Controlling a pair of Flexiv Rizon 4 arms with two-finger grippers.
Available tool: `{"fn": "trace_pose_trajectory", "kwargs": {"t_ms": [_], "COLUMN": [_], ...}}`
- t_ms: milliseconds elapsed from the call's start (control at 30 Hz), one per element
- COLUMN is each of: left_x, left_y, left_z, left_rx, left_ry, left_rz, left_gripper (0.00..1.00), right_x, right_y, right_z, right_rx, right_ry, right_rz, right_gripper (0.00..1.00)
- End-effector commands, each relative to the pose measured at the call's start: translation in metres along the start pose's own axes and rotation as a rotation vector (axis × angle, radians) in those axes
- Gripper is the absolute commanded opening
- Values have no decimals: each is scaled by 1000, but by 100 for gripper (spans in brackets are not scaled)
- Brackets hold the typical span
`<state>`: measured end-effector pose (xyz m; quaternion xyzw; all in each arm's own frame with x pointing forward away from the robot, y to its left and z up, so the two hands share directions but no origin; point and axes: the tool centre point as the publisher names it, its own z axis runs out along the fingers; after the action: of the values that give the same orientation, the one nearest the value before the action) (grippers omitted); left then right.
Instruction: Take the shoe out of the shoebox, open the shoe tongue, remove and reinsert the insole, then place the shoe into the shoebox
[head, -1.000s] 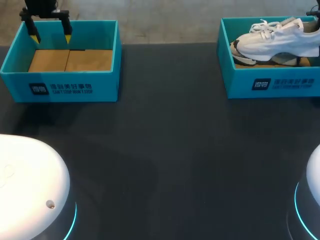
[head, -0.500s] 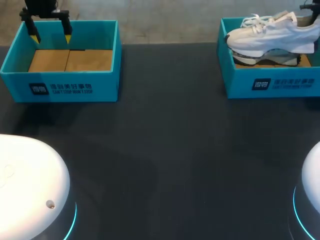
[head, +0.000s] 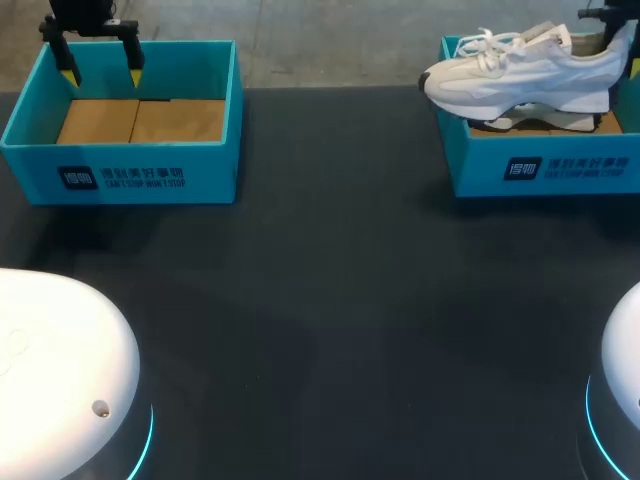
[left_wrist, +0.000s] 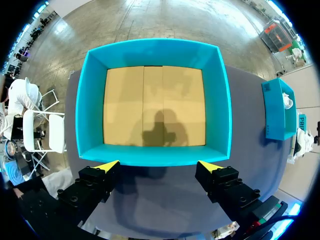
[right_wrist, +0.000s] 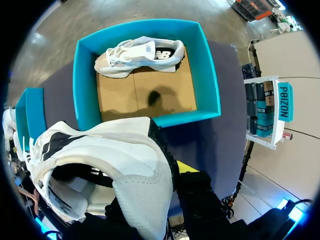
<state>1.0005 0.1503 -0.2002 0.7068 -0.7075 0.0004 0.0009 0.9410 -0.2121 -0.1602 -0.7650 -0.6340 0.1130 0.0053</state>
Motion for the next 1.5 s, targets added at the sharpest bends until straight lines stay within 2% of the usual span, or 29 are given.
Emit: {"fn": "trace_pose_trajectory", "kwargs": {"t_ms": [33, 533, 733, 1500], "left_x": [0, 0, 0, 0], "left_y": [0, 0, 0, 0], "left_z": [0, 0, 0, 0], "left_rx": [0, 0, 0, 0], "left_ry": [-1, -1, -1, -1], "left_rz": [0, 0, 0, 0], "left_gripper": [100, 100, 100, 100], "right_x": [11, 105, 130, 130], "right_y": [-29, -124, -158, -158], "right_z": [-10, 4, 18, 18], "right_rx": [-66, -115, -93, -93], "right_ry": [-5, -9, 13, 13], "right_rz": [21, 94, 134, 134], "right_gripper": [0, 0, 0, 0]}}
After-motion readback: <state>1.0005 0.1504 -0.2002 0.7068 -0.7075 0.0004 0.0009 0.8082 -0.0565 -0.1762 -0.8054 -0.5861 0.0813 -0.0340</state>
